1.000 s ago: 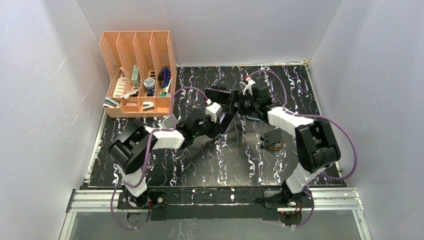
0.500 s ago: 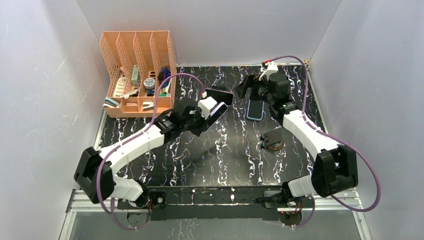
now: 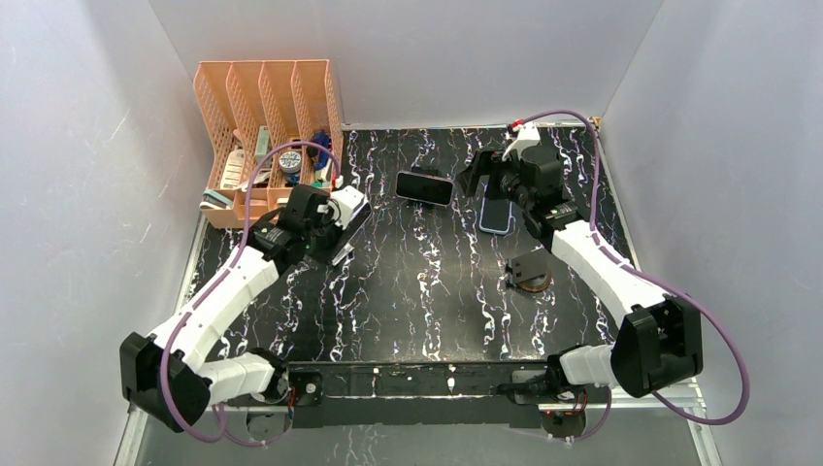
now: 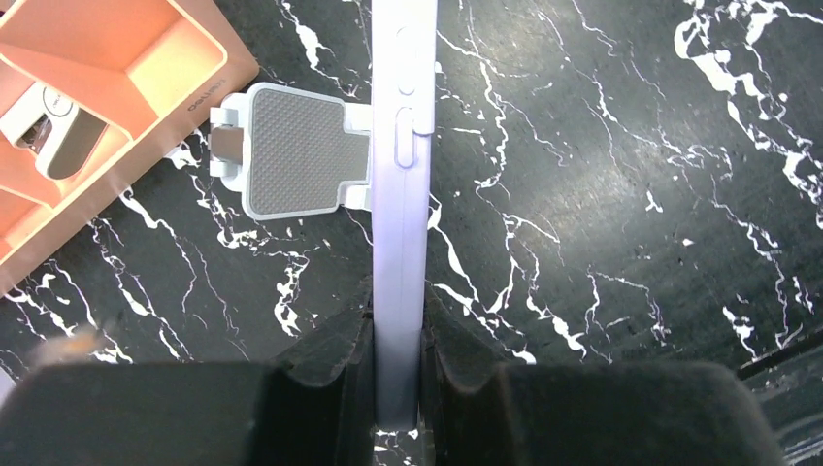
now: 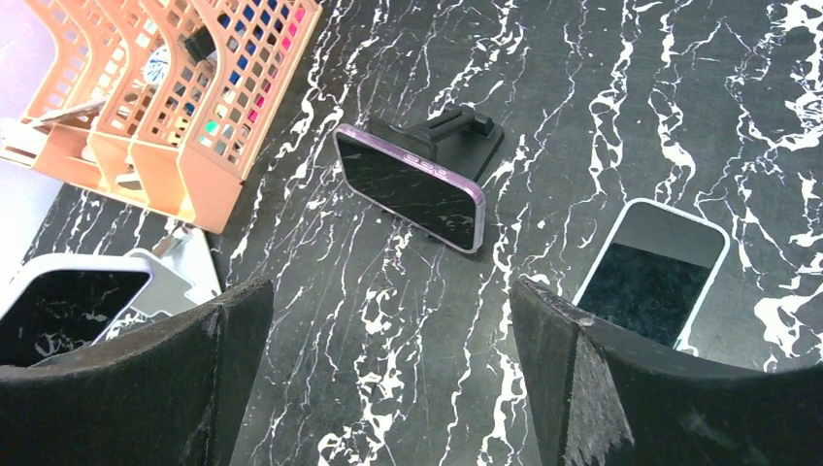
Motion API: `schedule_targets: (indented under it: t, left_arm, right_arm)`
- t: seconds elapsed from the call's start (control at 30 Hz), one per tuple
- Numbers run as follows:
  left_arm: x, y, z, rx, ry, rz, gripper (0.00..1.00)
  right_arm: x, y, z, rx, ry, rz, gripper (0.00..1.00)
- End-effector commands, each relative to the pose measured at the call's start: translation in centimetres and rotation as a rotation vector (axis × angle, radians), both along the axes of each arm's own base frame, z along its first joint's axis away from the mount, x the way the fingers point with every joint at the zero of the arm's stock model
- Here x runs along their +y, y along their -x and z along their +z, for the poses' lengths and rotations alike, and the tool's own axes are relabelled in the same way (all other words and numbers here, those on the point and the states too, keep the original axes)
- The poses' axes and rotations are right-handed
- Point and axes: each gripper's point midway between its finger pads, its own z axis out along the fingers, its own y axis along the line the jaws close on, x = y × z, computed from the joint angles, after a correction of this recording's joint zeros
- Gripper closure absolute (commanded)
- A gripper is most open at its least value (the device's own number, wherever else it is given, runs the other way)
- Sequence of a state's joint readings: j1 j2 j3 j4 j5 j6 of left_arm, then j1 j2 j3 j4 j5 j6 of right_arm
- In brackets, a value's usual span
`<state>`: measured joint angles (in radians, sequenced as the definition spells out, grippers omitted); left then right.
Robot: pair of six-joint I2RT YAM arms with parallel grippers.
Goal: Place the phone on the phone stand
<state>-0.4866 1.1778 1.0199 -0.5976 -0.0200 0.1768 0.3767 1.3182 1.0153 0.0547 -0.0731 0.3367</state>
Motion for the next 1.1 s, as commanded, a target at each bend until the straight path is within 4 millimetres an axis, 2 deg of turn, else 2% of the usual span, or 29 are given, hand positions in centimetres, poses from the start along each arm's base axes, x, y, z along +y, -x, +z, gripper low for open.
schedule_targets:
  t: [0.0, 0.13, 0.3, 0.53, 0.67, 0.9, 1.07]
  left_arm:
    - [0.7, 1.1, 1.4, -0.045, -0.017, -0.055, 1.00]
    - [-0.1, 2.9, 0.8, 0.019, 0.026, -0.142, 1.00]
    - [0.4, 3.0, -0.1, 0.011, 0.096, -0.137, 1.00]
    - [0.9, 0.5, -0.3, 0.091, 0.217, -0.083, 1.00]
    - [1.2, -0.3, -0.4, 0.133, 0.266, -0.061, 1.00]
    - [2.8, -1.1, -2.4, 0.183, 0.176, -0.040, 1.00]
    - [3.4, -2.7, -3.6, 0.238, 0.160, -0.042, 1.00]
  right_arm:
    - [0.6, 0.7, 1.5, -0.058, 0.000, 0.023, 0.01]
    - [1.3, 1.3, 1.9, -0.075, -0.009, 0.050, 0.01]
    - [2.4, 2.1, 2.0, -0.063, -0.044, 0.120, 0.01]
    - [3.7, 3.8, 3.8, -0.090, -0.115, 0.216, 0.01]
    - [3.8, 4.7, 4.6, -0.106, -0.137, 0.240, 0.01]
    - [4.1, 5.5, 5.0, -0.118, -0.156, 0.272, 0.01]
    - [4.4, 5.8, 5.1, -0.112, -0.164, 0.296, 0.01]
